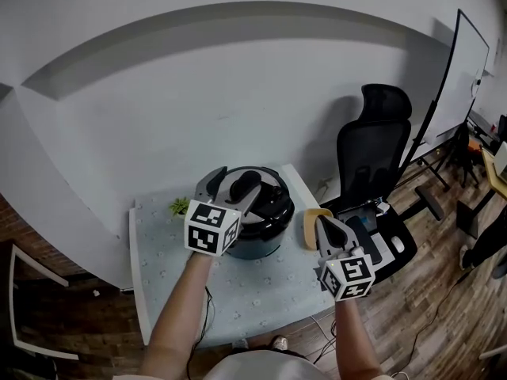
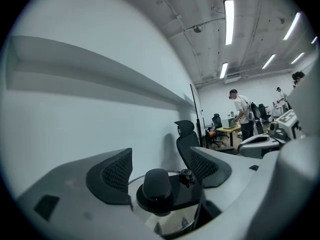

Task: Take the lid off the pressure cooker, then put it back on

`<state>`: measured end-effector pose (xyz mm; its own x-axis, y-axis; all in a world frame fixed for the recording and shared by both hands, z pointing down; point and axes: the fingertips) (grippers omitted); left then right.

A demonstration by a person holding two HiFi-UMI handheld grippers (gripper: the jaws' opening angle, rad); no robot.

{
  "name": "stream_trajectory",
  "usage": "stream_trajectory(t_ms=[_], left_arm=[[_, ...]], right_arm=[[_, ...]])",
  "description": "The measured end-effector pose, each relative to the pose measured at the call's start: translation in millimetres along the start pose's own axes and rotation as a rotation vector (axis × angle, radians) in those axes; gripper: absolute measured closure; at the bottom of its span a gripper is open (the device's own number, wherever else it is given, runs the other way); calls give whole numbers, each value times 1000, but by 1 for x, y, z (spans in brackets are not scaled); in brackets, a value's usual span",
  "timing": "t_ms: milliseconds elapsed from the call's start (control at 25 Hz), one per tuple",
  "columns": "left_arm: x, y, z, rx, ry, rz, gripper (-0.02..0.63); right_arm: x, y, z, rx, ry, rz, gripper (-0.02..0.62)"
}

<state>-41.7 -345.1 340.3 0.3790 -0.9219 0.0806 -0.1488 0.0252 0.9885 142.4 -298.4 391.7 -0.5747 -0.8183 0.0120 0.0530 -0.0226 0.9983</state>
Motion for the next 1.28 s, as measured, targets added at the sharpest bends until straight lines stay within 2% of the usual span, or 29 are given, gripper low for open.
stream_trajectory(t_ms=[120, 600, 720, 1000, 1080, 1280], left_arm=[[-23, 8, -1, 0, -22, -45, 274], [-85, 55, -4, -52, -62, -74, 283], [-95, 63, -4, -58, -84, -75, 332], [-115, 72, 10, -93, -155, -90, 559], [-118, 73, 11, -108, -159, -94, 582], [-119, 77, 8, -127, -153, -84, 591]], right_arm=[[6, -6, 3, -5, -1, -9, 595], [29, -14, 41, -45, -61, -24, 595], [31, -11, 50, -37, -73, -20, 595], [29, -6, 64, -23, -85, -12, 595], [28, -4, 65, -22, -84, -7, 595], [25, 0, 65, -19, -77, 1, 595]])
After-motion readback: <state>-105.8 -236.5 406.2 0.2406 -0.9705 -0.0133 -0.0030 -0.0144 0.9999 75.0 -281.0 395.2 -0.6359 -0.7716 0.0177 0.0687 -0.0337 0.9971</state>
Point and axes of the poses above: the fingertips, and each gripper's own axes: x forward along the fingers, z to its left, y out of its underside
